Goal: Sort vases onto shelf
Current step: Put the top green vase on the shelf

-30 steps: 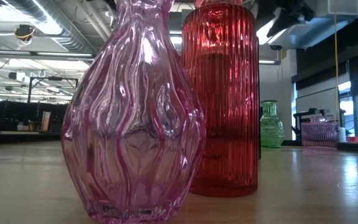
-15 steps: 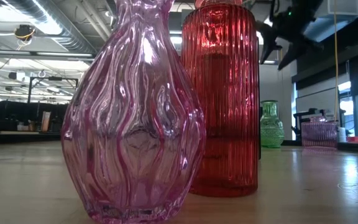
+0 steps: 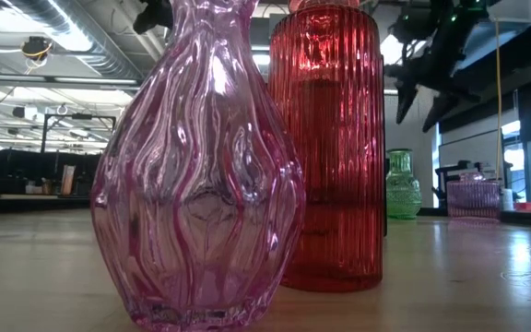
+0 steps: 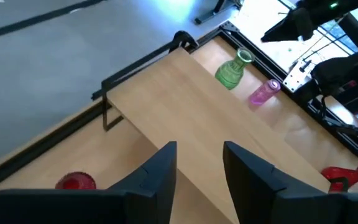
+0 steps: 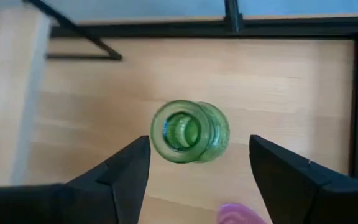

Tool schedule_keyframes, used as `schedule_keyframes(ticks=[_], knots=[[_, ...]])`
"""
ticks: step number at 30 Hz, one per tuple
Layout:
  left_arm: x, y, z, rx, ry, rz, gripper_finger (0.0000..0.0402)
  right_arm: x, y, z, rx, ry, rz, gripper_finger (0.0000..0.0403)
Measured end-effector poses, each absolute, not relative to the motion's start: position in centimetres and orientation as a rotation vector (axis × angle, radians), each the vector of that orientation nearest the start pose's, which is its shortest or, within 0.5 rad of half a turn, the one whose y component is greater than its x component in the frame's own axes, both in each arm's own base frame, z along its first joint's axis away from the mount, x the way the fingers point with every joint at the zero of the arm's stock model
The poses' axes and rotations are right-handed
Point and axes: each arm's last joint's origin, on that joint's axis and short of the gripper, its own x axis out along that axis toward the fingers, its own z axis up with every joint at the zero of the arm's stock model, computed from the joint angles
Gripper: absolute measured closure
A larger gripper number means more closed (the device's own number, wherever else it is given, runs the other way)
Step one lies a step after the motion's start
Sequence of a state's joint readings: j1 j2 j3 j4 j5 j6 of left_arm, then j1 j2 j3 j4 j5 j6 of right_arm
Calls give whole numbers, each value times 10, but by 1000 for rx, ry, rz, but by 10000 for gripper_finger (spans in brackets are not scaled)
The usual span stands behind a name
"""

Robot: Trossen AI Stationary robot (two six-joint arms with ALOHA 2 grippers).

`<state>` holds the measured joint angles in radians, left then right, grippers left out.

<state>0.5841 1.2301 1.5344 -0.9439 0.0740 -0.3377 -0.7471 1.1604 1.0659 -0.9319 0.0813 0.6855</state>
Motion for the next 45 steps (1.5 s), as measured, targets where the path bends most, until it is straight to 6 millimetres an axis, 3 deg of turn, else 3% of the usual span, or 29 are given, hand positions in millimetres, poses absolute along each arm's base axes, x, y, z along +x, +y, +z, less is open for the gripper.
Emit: schedule_keyframes(ticks=[6,15,29,34,45], knots=[[190,123,427,-514,507,590,276,168,-136,307,765,708,-959,150],[191,122,428,-504,501,586,276,184,-95,310,625,682,-1041,150],[196,121,433,-461,446,557,276,196,-31,243,569,552,-1153,150],[198,118,434,-438,449,535,276,191,-27,215,621,500,-1203,150],[201,113,434,-426,454,507,276,188,-29,190,608,384,-1237,150]])
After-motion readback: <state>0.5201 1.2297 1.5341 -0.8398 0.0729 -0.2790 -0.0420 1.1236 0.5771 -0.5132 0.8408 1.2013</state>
